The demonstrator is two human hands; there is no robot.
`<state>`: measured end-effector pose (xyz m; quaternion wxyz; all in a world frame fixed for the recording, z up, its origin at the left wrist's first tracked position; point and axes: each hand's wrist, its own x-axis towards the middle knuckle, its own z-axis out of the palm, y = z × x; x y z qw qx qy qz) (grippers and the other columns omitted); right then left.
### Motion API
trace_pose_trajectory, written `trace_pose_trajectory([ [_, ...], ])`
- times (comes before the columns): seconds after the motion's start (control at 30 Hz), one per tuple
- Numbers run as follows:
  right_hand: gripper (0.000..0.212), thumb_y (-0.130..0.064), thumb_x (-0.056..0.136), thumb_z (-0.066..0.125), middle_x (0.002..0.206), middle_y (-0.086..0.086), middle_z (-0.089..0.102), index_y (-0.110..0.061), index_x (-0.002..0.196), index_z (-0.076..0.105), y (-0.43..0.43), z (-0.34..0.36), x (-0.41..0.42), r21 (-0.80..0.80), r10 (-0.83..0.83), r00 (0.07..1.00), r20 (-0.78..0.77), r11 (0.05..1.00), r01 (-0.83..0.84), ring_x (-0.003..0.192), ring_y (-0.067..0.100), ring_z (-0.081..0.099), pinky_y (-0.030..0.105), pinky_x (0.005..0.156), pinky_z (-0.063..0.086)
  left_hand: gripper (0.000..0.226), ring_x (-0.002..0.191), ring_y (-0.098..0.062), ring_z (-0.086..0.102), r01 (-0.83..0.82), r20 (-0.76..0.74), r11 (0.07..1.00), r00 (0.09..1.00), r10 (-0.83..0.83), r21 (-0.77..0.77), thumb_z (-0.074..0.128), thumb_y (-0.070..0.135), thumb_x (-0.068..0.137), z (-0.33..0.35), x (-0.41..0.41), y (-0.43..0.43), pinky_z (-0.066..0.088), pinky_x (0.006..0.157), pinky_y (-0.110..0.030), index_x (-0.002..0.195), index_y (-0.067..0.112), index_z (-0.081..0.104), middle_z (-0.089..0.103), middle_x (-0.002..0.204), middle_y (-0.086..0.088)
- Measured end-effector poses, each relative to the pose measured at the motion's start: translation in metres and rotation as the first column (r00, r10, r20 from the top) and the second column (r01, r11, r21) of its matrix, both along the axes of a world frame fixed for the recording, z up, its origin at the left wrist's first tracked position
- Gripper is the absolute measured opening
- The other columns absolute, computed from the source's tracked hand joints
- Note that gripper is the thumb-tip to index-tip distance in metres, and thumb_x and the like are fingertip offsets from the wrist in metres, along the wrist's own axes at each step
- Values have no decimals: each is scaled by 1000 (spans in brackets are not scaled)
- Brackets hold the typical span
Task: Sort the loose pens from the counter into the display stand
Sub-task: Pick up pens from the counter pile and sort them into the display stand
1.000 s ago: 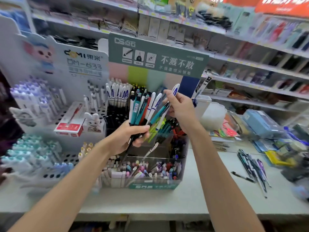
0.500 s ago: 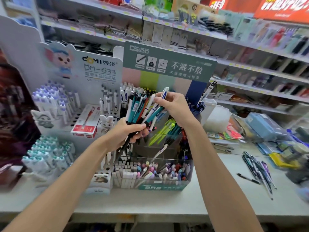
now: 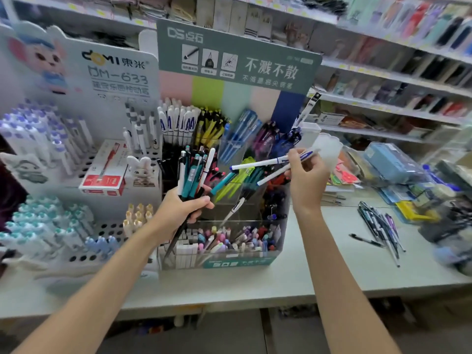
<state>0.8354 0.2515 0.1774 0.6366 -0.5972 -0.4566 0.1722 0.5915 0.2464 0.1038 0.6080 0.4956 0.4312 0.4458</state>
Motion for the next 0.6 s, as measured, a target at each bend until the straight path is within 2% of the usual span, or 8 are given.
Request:
trace_pose_trajectory([
  [0.07,11,-17,95,62,72,-2,63,-17,85,66,-8,-23,5,0,-86,990,-114,996,87,57,2,57,16,56,46,17,49,-12,41,-55,0,998,998,55,-14,61,0,92,-7,-1,-3,36,45,-21,107,7,62,70,77,-8],
  [0.13,10,-16,95,63,72,0,64,-15,86,66,-12,-44,4,-43,-82,992,-93,996,79,58,6,57,17,57,47,17,49,-13,41,-110,5,993,994,110,-32,60,-1,92,-13,-7,-5,36,44,-21,107,8,62,71,76,-8],
  [0.27,11,-17,93,64,70,0,62,-13,83,64,-7,-77,-24,-126,70,991,112,990,-56,64,12,55,17,61,43,18,50,-12,43,-114,-24,992,993,113,-46,61,1,92,-20,-13,-10,39,47,-21,106,13,63,71,79,-8],
  [0.33,18,-16,93,65,74,3,59,-6,78,60,-1,-92,-39,-146,124,961,246,985,-90,68,13,52,16,64,40,18,51,-11,44,-94,-34,994,995,93,-48,61,2,92,-21,-12,-12,40,47,-21,106,14,63,71,80,-8],
  [0.43,21,-15,90,69,87,3,54,-1,77,61,7,-119,-56,-240,219,905,365,961,-136,74,5,43,7,70,35,18,52,-12,45,-84,-37,995,996,82,-59,62,2,92,-24,-12,-14,40,48,-22,107,12,62,70,80,-8],
  [0.5,16,-19,90,70,95,1,53,-3,88,67,5,-132,-63,-321,269,907,324,933,-162,82,2,45,6,74,33,19,53,-13,45,-76,-36,995,997,74,-64,62,2,92,-26,-13,-15,41,49,-22,108,12,62,71,80,-8],
  [0.53,15,-21,90,70,96,0,54,-6,92,69,4,-137,-63,-344,272,920,281,924,-168,86,4,47,10,76,34,19,53,-13,45,-66,-28,996,998,64,-66,62,2,92,-26,-14,-15,41,49,-22,107,12,62,70,79,-7],
  [0.6,14,-24,92,67,92,0,58,-13,84,64,1,-144,-60,-350,247,945,214,923,-161,85,12,53,21,77,37,18,52,-12,45,-50,4,996,999,50,-73,61,1,93,-26,-15,-16,41,48,-21,107,12,62,70,78,-6],
])
